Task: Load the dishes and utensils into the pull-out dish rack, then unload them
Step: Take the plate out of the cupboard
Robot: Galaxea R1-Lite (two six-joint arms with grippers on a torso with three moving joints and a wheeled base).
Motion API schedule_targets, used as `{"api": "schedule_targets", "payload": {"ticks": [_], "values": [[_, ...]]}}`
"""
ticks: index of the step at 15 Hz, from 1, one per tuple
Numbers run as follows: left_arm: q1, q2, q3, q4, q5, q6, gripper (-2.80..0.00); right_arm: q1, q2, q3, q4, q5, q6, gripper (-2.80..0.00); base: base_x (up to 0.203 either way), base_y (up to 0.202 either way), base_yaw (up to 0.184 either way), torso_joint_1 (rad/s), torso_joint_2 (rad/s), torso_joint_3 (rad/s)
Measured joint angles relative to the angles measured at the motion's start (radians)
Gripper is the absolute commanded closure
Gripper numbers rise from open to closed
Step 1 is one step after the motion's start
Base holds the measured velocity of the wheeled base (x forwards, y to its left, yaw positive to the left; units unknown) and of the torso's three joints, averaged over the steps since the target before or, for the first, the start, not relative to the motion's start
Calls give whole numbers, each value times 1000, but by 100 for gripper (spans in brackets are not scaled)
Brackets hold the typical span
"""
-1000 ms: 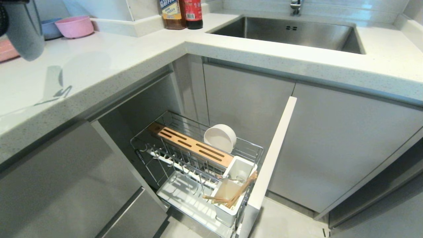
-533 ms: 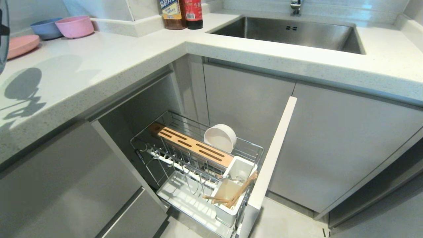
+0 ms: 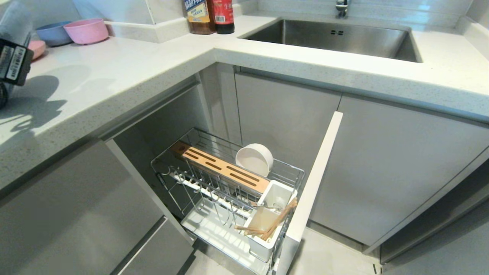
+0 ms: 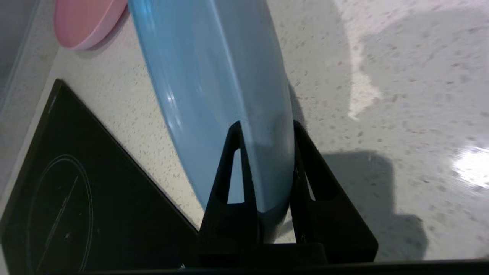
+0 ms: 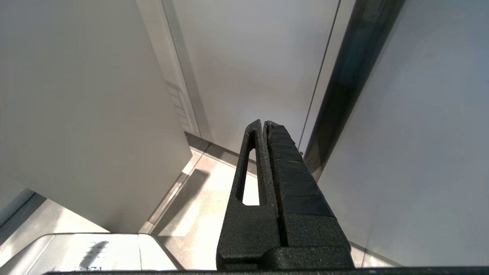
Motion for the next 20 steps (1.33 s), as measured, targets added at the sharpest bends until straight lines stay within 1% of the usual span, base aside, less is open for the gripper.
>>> {"api": "schedule_targets", "payload": {"ticks": [1, 2, 6, 12, 17, 18, 19, 20], "values": [[0, 14, 0, 0, 28, 0, 0, 0, 0, 0, 0, 0, 0, 0, 0, 0, 0, 0, 0, 0], [-4, 25, 0, -1, 36, 0, 0, 0, 0, 0, 0, 0, 0, 0, 0, 0, 0, 0, 0, 0], [-22, 54, 2, 2, 42, -3, 0, 0, 0, 0, 0, 0, 0, 0, 0, 0, 0, 0, 0, 0], [-85, 117, 21, 0, 48, -7, 0, 0, 0, 0, 0, 0, 0, 0, 0, 0, 0, 0, 0, 0], [-97, 148, 26, 13, 50, -7, 0, 0, 0, 0, 0, 0, 0, 0, 0, 0, 0, 0, 0, 0], [-97, 151, 26, 17, 52, -8, -213, 0, 0, 0, 0, 0, 0, 0, 0, 0, 0, 0, 0, 0], [-98, 152, 26, 21, 50, -14, -280, 0, 0, 0, 0, 0, 0, 0, 0, 0, 0, 0, 0, 0], [-98, 152, 26, 23, 46, -15, -280, 0, 0, 0, 0, 0, 0, 0, 0, 0, 0, 0, 0, 0]]}}
